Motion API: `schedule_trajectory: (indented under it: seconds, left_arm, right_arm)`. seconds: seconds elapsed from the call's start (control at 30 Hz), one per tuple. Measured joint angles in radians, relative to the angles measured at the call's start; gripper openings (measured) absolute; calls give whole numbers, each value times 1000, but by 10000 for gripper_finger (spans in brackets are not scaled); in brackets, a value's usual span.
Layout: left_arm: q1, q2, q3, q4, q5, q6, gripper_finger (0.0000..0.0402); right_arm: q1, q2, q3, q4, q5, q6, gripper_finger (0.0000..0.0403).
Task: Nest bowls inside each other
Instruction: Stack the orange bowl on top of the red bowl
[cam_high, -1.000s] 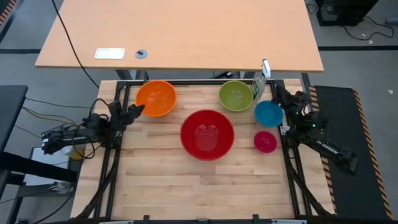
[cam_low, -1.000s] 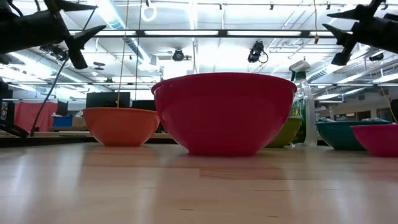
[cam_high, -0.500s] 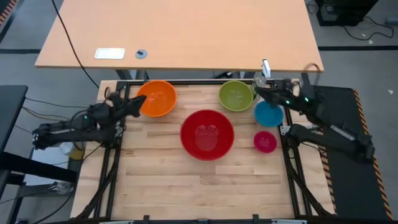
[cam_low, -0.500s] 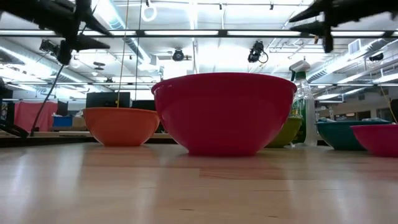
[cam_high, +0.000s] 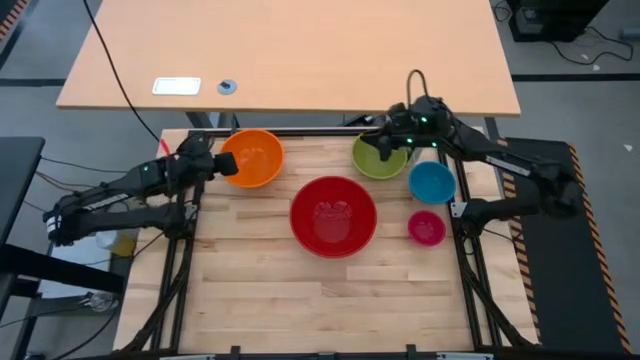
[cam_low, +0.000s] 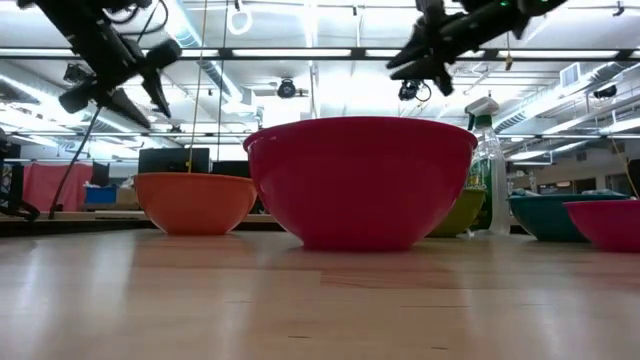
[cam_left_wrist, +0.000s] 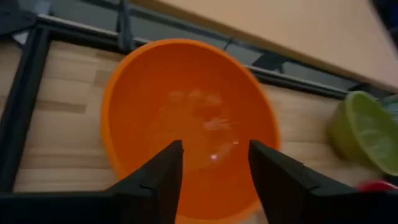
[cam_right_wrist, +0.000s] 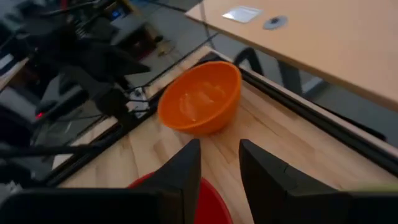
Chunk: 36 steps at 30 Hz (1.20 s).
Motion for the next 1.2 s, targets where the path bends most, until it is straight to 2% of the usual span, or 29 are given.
schedule_trajectory:
  seconds: [0.1,0.27,0.4,0.5,0.7,0.87,1.03,1.2]
  left_arm:
    - [77,36,0,-11,47,42,225]
    - [211,103,1,-79,76,79,273]
    - [330,166,1,-74,150,186,280]
    - [411,216,1,-65,211,263,281]
    - [585,328,1,18,376,441,265]
    - [688,441,1,42,455,543,243]
    - [691,482,1,33,464,581,205]
    - [686,483,1,28,521,613,135]
  right_arm:
    - [4,52,53,-22,-5,-46,150]
    - [3,105,106,-75,2,-66,232]
    - [10,120,110,-96,2,-66,292]
    - [21,117,110,-106,11,-66,315]
    - [38,105,110,-101,35,-89,313]
    - [52,105,110,-101,57,-92,298]
    - [66,105,110,-101,85,-92,284]
    - [72,105,110,-101,85,-92,272]
